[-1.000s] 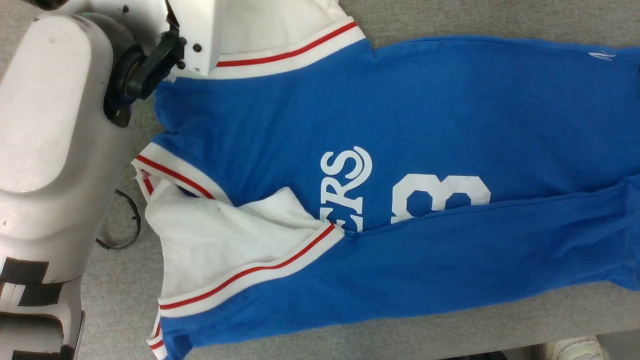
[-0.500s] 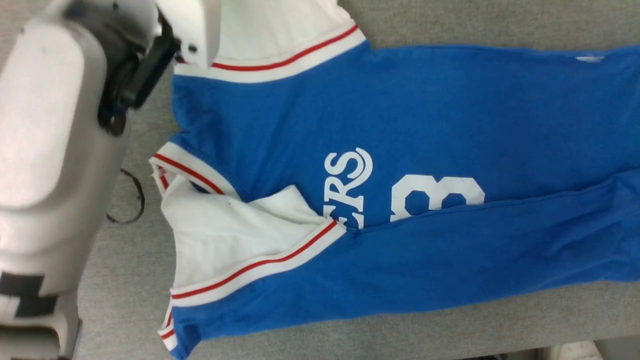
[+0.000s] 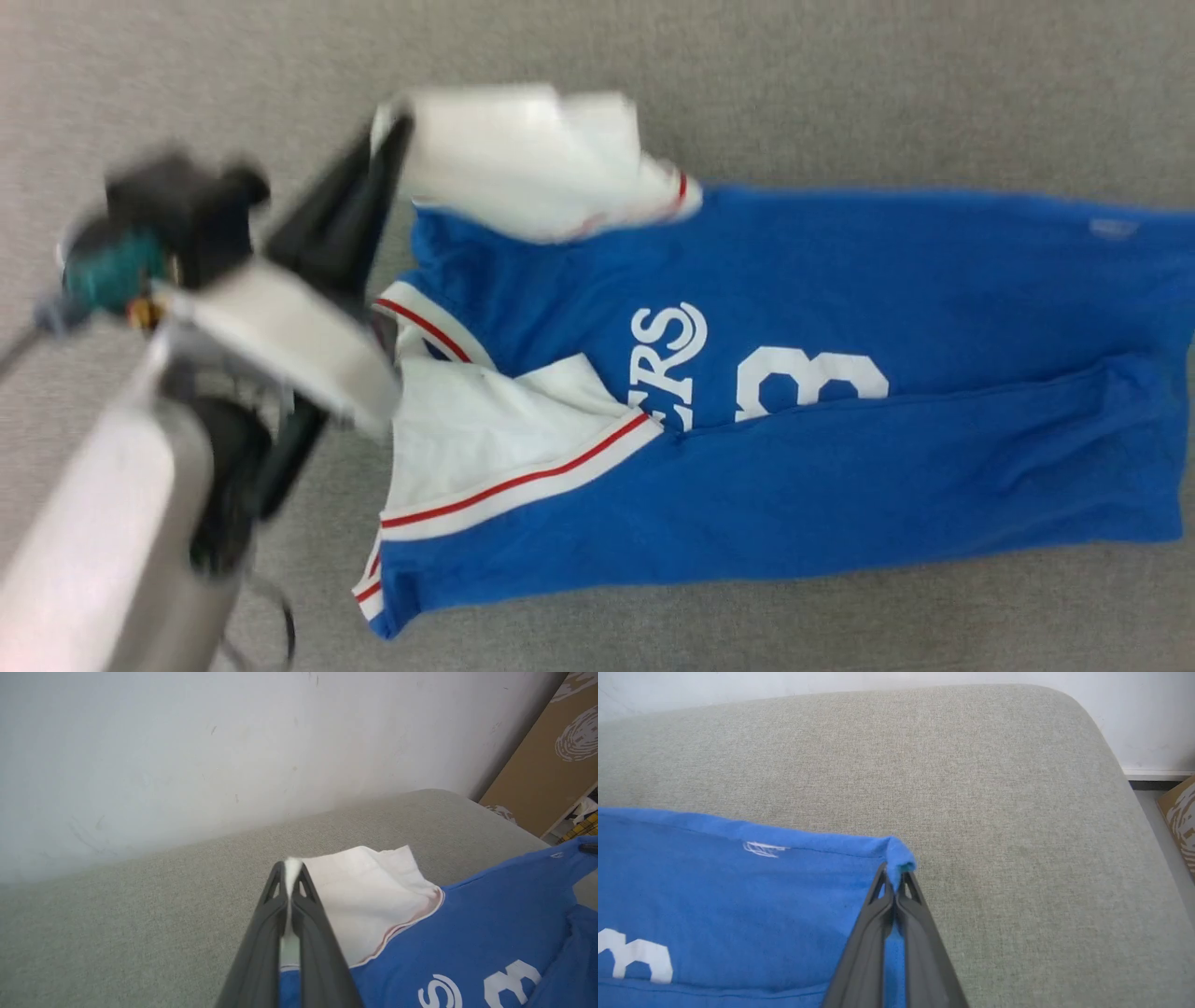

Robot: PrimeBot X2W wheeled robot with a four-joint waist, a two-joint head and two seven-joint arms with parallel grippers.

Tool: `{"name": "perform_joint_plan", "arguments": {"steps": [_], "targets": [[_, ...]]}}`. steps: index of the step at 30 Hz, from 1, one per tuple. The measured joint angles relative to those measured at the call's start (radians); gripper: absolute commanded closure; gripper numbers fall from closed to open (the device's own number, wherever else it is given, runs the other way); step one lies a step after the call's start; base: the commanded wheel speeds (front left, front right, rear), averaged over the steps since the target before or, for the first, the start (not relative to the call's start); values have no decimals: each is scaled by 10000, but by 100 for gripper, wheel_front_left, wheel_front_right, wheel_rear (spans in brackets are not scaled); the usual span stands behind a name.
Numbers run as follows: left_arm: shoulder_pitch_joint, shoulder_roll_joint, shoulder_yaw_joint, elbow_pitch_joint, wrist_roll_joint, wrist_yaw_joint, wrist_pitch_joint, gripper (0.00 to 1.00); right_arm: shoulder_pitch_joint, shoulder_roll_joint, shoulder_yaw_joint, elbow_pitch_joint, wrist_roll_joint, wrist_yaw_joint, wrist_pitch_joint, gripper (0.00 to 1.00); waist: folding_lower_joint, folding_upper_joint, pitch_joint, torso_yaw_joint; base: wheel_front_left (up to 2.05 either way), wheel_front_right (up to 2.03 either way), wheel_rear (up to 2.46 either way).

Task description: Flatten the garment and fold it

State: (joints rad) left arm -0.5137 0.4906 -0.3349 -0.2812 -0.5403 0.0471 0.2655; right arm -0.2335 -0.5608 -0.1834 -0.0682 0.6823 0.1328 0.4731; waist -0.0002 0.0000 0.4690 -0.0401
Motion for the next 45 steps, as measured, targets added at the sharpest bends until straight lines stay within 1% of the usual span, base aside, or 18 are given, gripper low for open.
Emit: {"name": "perform_joint_plan", "arguments": {"steps": [4,6,8,12,14,17,22,23,24,25,29,33,35,37,40,43,45], "targets": [[1593,192,148,-681,-171,330,-236,100,915,336,-194,-255,171,0,-21,100,-1,0,-458,102,0,0,0],[2280,190,196,-892,-293,491,-351,100,1303,504,-238,-307,249,0,-25,100,-1,1,-637,141,0,0,0],[2918,159,272,-976,-460,646,-500,100,1639,637,-288,-337,345,0,-12,100,-2,0,-773,169,0,0,0],[3880,222,334,-840,-594,773,-637,100,2120,690,-307,-297,368,0,17,100,0,0,-892,177,0,0,0],[4165,221,201,-594,-692,771,-596,100,2211,700,-205,-169,276,0,8,100,1,0,-918,165,0,0,0],[4317,157,-86,153,-775,731,-485,100,2200,815,98,171,163,0,-29,100,1,0,-1002,145,0,0,0],[4289,-82,-460,1505,-838,491,-464,100,2095,894,723,915,-148,0,-198,100,1,0,-1211,98,0,0,0],[4263,-176,-514,1701,-842,462,-479,76,2033,932,788,1064,-157,0,-253,59,1,0,-1252,86,0,0,0],[4230,-249,-556,1841,-846,416,-533,23,1954,974,836,1175,-157,-2,-343,0,1,0,-1292,75,0,0,0],[4195,-343,-543,1965,-863,416,-635,0,1882,1035,834,1267,-157,0,-445,0,1,0,-1336,66,0,0,0],[4075,-593,-351,1992,-886,464,-1195,0,1781,1137,759,1350,-146,-2,-640,0,1,0,-1561,48,0,0,0],[4219,-982,349,1081,-1085,880,-2359,0,1984,1289,173,704,393,-2,-566,0,1,0,-1753,38,0,0,0],[4466,-1087,589,466,-953,1154,-2941,0,2226,1411,-263,357,610,-2,-407,0,-1,0,-1781,38,0,0,0],[4738,-1151,832,-33,-474,1601,-3636,0,2414,1528,-708,167,558,-2,-332,0,0,0,-1726,45,0,0,0],[4979,-1185,892,-408,466,2188,-4372,0,2452,1651,-1149,251,46,-4,-192,0,2,0,-1573,88,0,0,0],[5099,-1260,786,-558,1287,2646,-4721,0,2401,2025,-1340,575,-222,-10,59,0,2,0,-1401,171,0,0,0],[5114,-1258,660,-537,1707,2817,-4771,0,2325,2155,-1317,798,-380,-10,205,0,2,0,-1287,241,0,0,0]]}}
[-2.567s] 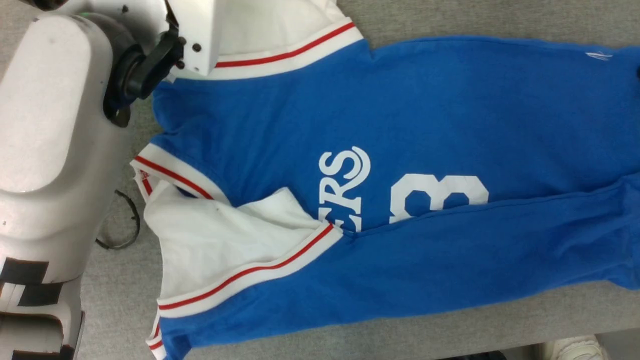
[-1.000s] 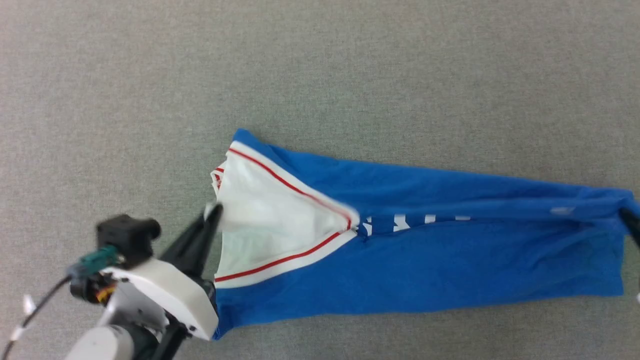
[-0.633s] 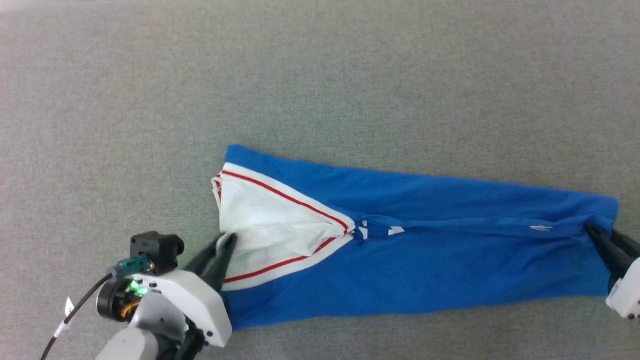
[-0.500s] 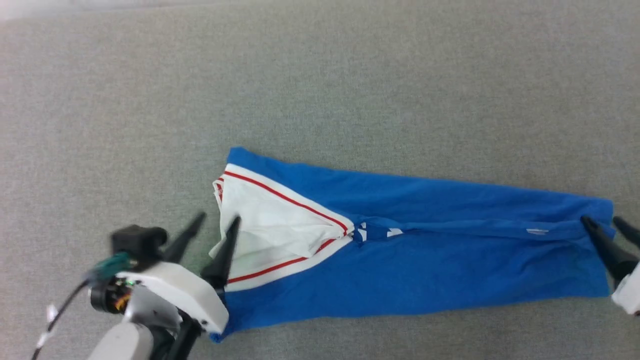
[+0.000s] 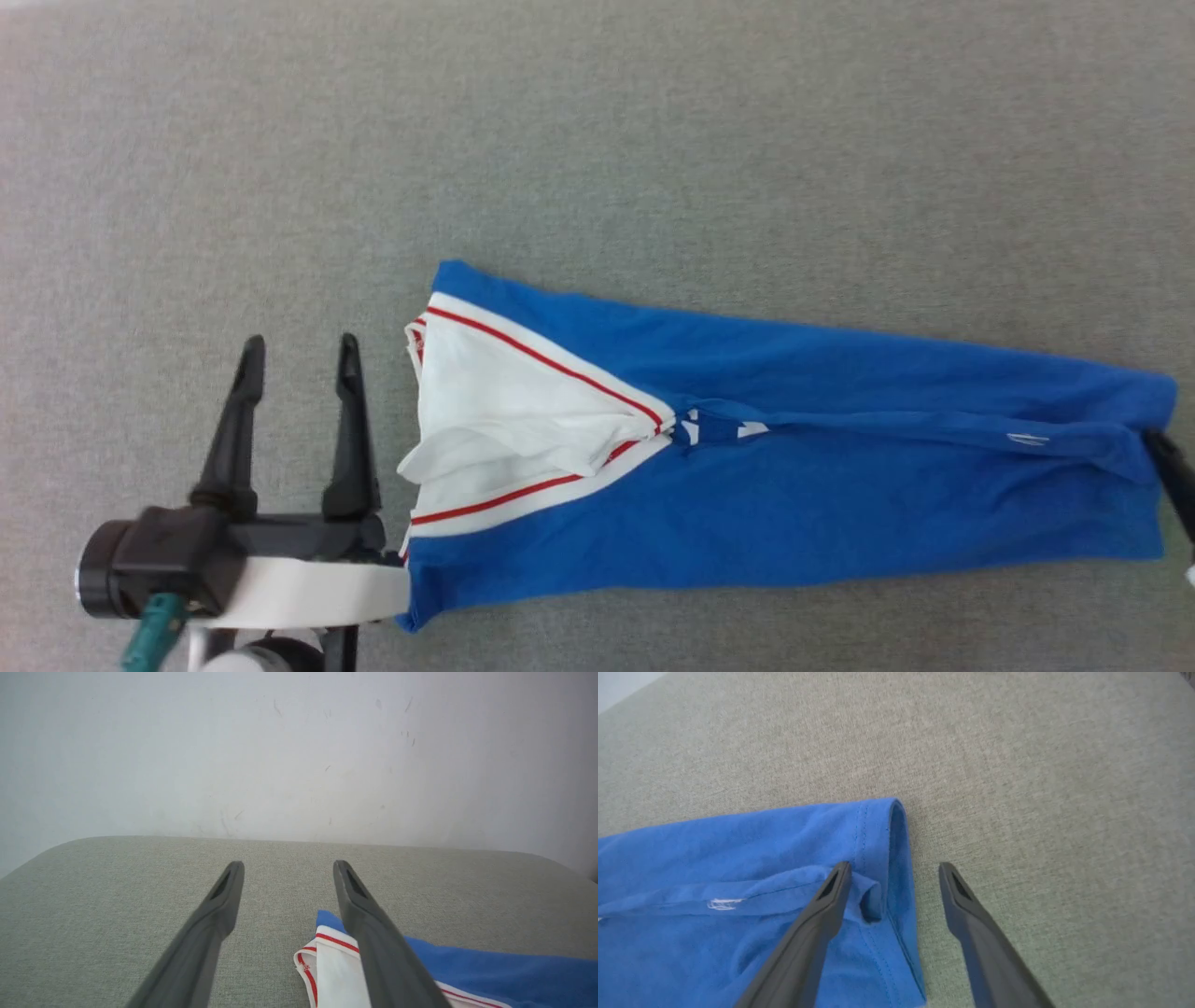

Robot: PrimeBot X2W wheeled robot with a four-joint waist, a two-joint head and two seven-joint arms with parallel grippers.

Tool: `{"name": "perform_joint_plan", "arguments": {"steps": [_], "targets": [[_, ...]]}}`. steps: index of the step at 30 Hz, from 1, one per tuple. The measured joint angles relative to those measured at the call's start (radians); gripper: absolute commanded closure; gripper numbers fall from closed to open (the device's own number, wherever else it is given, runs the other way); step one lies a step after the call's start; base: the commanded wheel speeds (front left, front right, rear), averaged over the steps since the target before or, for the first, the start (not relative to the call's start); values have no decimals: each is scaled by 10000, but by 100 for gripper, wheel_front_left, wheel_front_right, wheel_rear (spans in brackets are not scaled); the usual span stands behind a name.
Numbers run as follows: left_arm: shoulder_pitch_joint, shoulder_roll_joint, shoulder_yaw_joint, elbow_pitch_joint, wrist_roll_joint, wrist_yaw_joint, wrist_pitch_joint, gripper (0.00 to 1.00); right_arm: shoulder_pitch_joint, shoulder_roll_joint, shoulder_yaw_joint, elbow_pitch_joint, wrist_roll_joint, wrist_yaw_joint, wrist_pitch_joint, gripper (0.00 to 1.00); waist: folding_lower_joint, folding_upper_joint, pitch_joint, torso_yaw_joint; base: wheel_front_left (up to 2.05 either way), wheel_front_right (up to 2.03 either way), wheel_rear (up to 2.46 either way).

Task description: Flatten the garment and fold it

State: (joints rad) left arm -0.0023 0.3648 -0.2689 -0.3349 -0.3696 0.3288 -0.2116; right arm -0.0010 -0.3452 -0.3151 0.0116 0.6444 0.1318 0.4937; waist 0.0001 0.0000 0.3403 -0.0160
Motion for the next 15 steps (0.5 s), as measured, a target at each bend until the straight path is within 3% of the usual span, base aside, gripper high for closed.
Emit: {"name": "perform_joint_plan", "arguments": {"steps": [12,13,14,15], "targets": [[-44,155,-360,82,729,332,456,0,-751,-15,405,1131,-305,10,1028,0,-2,0,518,421,0,0,0],[-45,148,-380,77,721,332,481,0,-796,-63,422,1137,-282,10,1137,55,-2,0,547,443,0,0,0],[-46,142,-395,77,719,332,510,0,-831,-67,393,1145,-268,10,1164,100,-2,0,577,459,0,0,0],[-48,140,-408,77,719,332,522,0,-882,-63,357,1154,-255,10,1200,100,-1,0,599,473,0,0,0]]}}
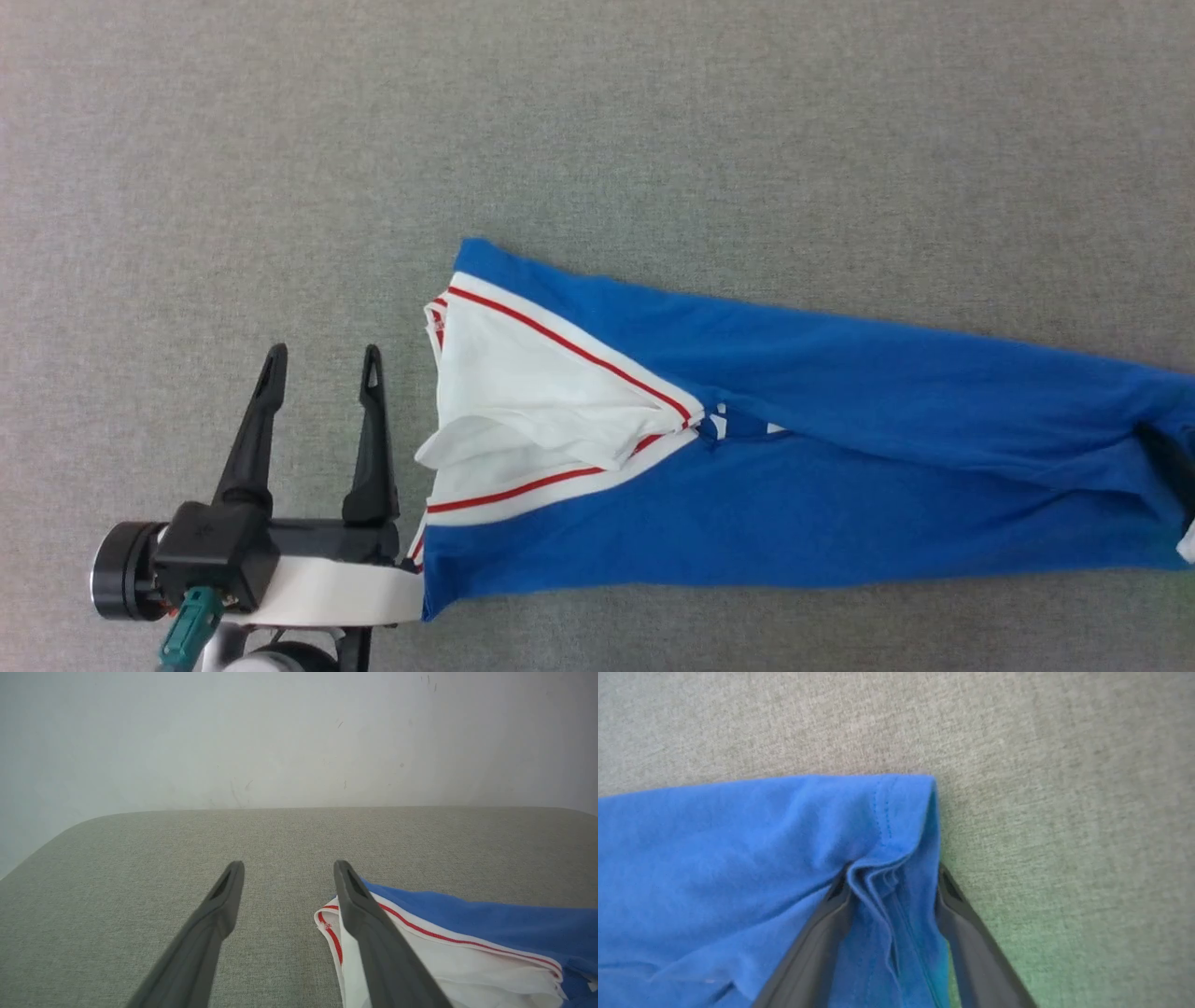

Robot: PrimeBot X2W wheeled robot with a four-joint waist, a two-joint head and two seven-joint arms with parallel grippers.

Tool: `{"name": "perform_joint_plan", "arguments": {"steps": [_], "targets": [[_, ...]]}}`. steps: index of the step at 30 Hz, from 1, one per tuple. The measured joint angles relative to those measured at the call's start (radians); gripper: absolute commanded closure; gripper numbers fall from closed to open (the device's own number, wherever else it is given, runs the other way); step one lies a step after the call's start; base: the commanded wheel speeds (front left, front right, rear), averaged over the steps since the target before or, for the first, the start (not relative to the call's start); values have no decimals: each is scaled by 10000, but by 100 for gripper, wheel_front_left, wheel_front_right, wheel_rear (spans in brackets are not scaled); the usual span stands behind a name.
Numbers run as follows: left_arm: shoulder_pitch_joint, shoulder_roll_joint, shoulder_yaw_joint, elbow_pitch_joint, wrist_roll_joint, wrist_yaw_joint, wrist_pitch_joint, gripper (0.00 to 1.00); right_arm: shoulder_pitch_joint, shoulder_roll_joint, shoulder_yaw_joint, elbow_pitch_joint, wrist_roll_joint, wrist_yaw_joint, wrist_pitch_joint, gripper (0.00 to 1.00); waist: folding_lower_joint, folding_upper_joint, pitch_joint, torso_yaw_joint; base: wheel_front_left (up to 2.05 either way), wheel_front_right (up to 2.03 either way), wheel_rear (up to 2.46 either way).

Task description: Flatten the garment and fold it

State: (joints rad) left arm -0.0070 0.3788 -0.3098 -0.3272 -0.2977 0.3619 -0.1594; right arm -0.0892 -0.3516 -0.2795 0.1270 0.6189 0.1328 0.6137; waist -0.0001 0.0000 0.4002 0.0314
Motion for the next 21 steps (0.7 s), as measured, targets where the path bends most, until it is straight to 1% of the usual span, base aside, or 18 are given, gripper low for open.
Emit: {"name": "perform_joint_plan", "arguments": {"steps": [3,7,9,13,15,18,21], "targets": [[-5,-13,-4,4,-17,0,10,0,-233,61,-65,56,-63,8,-75,100,1,0,-4,0,0,0,0],[-11,-15,23,40,-119,2,19,0,-372,13,-299,268,-591,58,-504,100,1,0,-168,-28,0,0,0],[-10,-17,33,100,-171,2,17,0,-490,-199,-562,441,-957,52,-619,100,2,0,-285,-35,0,0,0],[8,-52,10,293,-274,-2,-8,0,-543,-963,-1377,924,-1595,4,-771,100,2,0,-551,-25,0,0,0],[23,-92,-8,395,-339,-4,-52,0,-549,-1177,-1651,1039,-1797,2,-819,100,1,0,-691,6,0,0,0],[103,-128,0,546,-499,-6,-128,0,-551,-1185,-1618,959,-1751,2,-846,100,1,0,-899,79,0,0,0],[259,-217,-10,639,-652,-10,-173,0,-519,-899,-1101,345,-1333,-2,-550,100,1,0,-1094,167,0,0,0]]}}
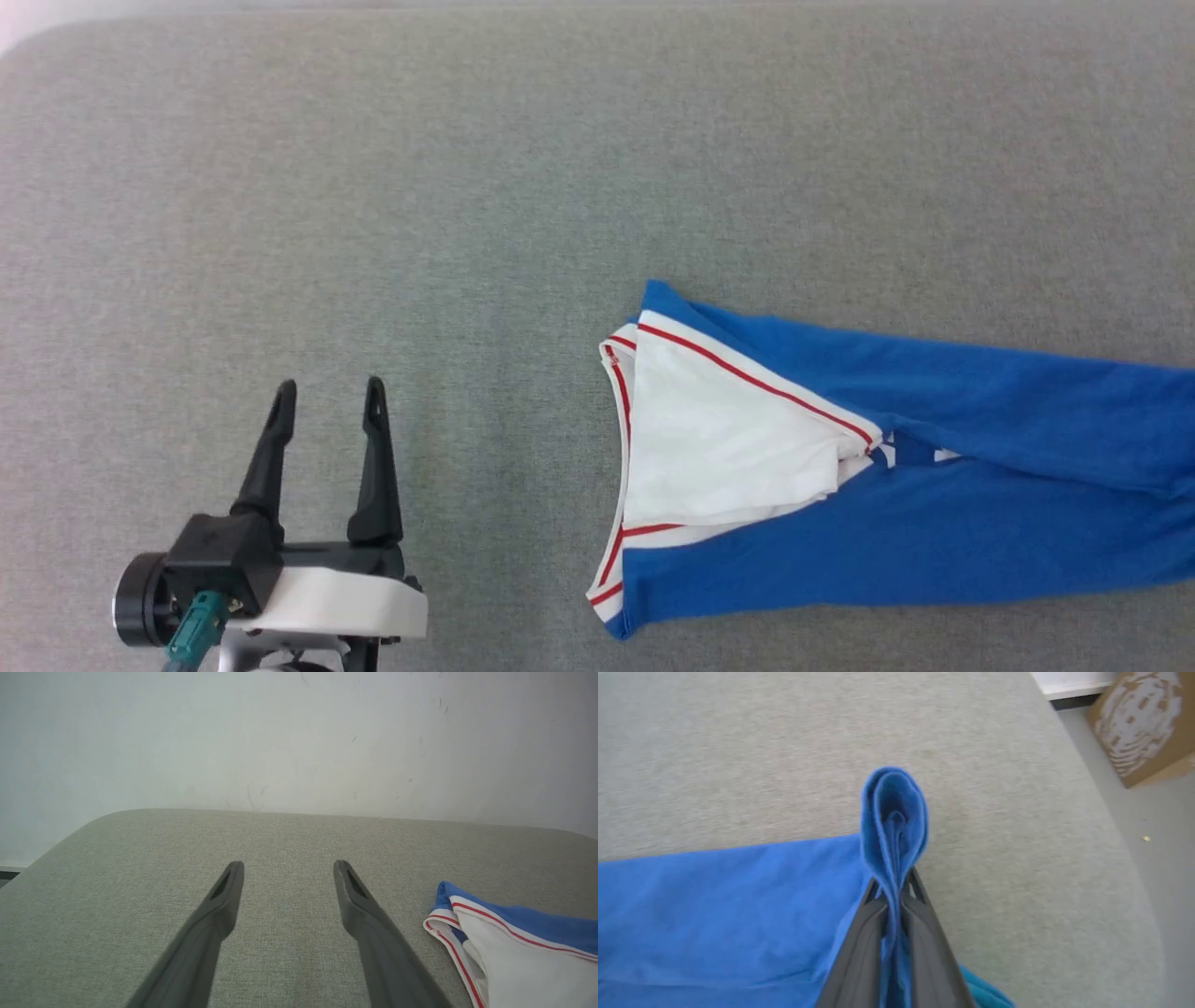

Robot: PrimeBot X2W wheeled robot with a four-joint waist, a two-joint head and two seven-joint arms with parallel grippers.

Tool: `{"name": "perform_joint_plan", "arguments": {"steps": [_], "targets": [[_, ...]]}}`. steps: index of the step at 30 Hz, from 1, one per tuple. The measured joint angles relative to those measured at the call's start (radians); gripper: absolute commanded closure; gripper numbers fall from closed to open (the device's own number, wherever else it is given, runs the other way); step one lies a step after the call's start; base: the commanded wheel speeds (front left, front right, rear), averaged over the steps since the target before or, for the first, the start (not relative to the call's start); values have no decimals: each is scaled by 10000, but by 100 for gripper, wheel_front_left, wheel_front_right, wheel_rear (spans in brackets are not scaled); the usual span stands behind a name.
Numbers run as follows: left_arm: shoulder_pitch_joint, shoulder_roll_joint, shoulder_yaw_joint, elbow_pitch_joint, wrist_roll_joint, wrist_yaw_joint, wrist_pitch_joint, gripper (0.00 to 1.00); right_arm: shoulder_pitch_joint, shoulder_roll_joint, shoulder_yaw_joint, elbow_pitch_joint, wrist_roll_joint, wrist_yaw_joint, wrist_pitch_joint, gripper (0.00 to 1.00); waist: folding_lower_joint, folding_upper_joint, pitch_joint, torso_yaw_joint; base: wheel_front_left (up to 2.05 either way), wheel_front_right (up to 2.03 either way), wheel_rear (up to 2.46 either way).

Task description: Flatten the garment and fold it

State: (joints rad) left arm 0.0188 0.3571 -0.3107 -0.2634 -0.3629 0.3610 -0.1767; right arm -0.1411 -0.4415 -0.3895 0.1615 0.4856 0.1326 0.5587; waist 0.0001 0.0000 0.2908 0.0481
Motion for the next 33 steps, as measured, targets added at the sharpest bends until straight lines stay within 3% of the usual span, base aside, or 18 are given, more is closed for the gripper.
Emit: {"name": "perform_joint_plan", "arguments": {"steps": [8,17,23,33], "targets": [[180,-144,-86,249,-255,-104,-146,0,840,1371,2380,-2663,1599,-2,1921,100,-1,0,-474,216,0,0,0],[200,-251,-178,485,-456,-255,-221,0,367,2483,4959,-4324,1893,-10,2928,100,-1,0,-762,578,0,0,0],[196,-374,-339,612,-525,-357,-261,0,-696,3164,6190,-3940,1453,-10,3064,100,-1,0,-756,761,0,0,0],[-209,-736,-709,1114,-600,-623,-362,0,-1719,3463,6255,-1099,-437,-10,2888,100,0,0,-269,1123,0,0,0]]}}
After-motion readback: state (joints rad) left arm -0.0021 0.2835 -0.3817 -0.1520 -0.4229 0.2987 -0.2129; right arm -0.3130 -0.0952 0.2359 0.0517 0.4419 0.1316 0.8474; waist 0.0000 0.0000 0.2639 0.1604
